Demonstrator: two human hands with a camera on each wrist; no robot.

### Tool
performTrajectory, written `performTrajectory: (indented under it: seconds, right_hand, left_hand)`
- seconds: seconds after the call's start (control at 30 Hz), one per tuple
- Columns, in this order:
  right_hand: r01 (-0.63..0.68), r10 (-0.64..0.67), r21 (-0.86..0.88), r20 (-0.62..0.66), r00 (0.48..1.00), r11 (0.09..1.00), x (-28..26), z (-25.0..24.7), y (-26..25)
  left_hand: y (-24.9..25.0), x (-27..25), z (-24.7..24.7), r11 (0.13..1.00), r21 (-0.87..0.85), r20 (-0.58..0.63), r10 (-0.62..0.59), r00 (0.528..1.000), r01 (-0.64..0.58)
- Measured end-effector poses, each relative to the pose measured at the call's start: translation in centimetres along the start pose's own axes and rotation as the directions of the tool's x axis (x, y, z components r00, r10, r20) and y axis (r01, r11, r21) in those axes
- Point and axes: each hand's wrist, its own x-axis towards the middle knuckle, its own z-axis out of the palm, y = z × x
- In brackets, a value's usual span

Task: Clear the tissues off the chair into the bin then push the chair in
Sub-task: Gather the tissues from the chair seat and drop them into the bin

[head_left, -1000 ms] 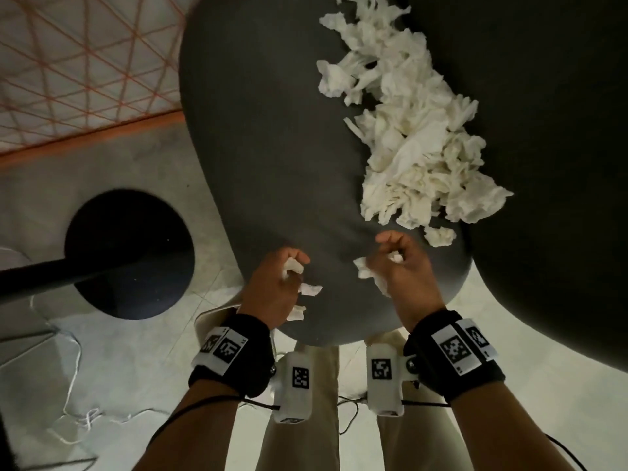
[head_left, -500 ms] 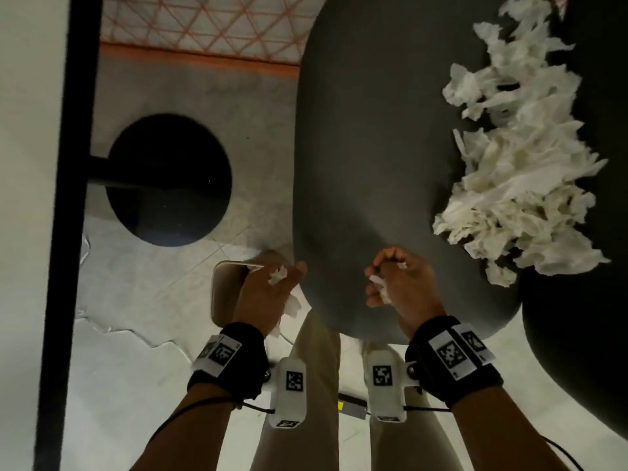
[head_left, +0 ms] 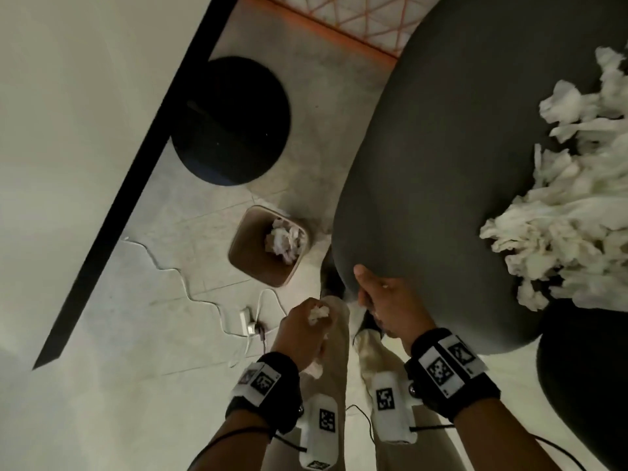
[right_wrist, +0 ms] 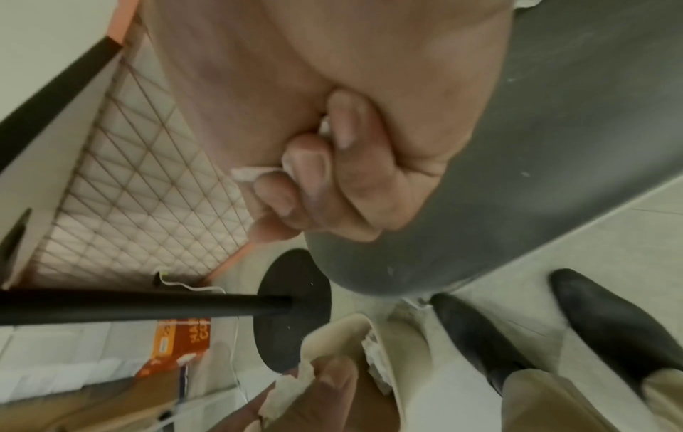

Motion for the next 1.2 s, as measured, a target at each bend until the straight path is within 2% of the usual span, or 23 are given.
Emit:
performTrajectory:
  seconds: [0.1, 0.17, 0.23, 0.3, 0.4, 0.5, 0.6, 0.67, 0.8, 0.9, 1.1, 1.2]
  right_hand:
    - [-0.017, 0.019, -0.130, 0.012, 1.000, 0.991, -0.4, 0.9, 1.9]
    - [-0.011, 0.012, -0.162, 0.000, 1.000, 0.987, -0.1, 1.7, 3.3]
    - [-0.016, 0.020, -0.134, 0.026, 0.999, 0.991, 0.9, 2.8, 4.6]
    - [-0.023, 0.040, -0.165, 0.097, 0.994, 0.986, 2.0, 4.0, 5.6]
    - [0.021, 0.033, -0.258, 0.204, 0.978, 0.966, 4.0, 6.1, 6.1]
    - [0.038, 0.042, -0.301, 0.256, 0.966, 0.953, 6.7, 8.6, 5.8]
    - [0.039, 0.035, -0.246, 0.289, 0.957, 0.969, 9.9, 11.4, 5.5]
    - [0.081, -0.001, -0.252, 0.302, 0.953, 0.964, 11.9, 12.7, 4.8]
    - [0.145, -0.086, -0.283, 0.211, 0.974, 0.948, 16.6, 14.9, 3.7]
    - [0.100, -0.073, -0.229, 0.123, 0.990, 0.968, 20.2, 16.7, 3.8]
    - [0.047, -0.033, -0.124, 0.113, 0.993, 0.991, 25.9, 18.4, 2.9]
    - [0.047, -0.046, -0.003, 0.073, 0.996, 0.999, 26.6, 17.9, 2.4]
  left_hand:
    - [-2.6, -1.1, 1.2, 0.981, -0.166, 0.085, -0.086, 0.993, 0.099]
    - [-4.0, -0.9, 1.5, 0.973, -0.170, 0.100, -0.138, 0.985, 0.154]
    - [-5.2, -0.1, 1.1, 0.987, -0.069, 0.061, -0.140, 0.988, 0.144]
    - [-6.1, 1.1, 0.4, 0.995, 0.019, 0.013, -0.093, 0.996, 0.093]
    - [-6.9, 3.6, -1.2, 0.994, 0.030, -0.092, -0.099, 0.991, 0.102]
    - [-7.4, 7.3, -3.1, 0.989, -0.005, -0.227, -0.144, 0.963, 0.147]
    - [-7.7, 11.0, -4.9, 0.989, -0.012, -0.263, -0.145, 0.954, 0.147]
    - [-7.3, 13.0, -6.0, 0.992, 0.044, -0.270, -0.104, 0.957, 0.120]
    - [-6.6, 17.3, -8.2, 0.969, 0.228, -0.351, -0.010, 0.936, 0.096]
    - [-6.6, 21.0, -9.2, 0.959, 0.276, -0.309, 0.027, 0.951, 0.062]
    - [-5.6, 25.8, -10.7, 0.933, 0.358, -0.251, 0.066, 0.966, 0.029]
    - [-5.2, 26.6, -11.9, 0.918, 0.396, -0.241, 0.066, 0.968, 0.036]
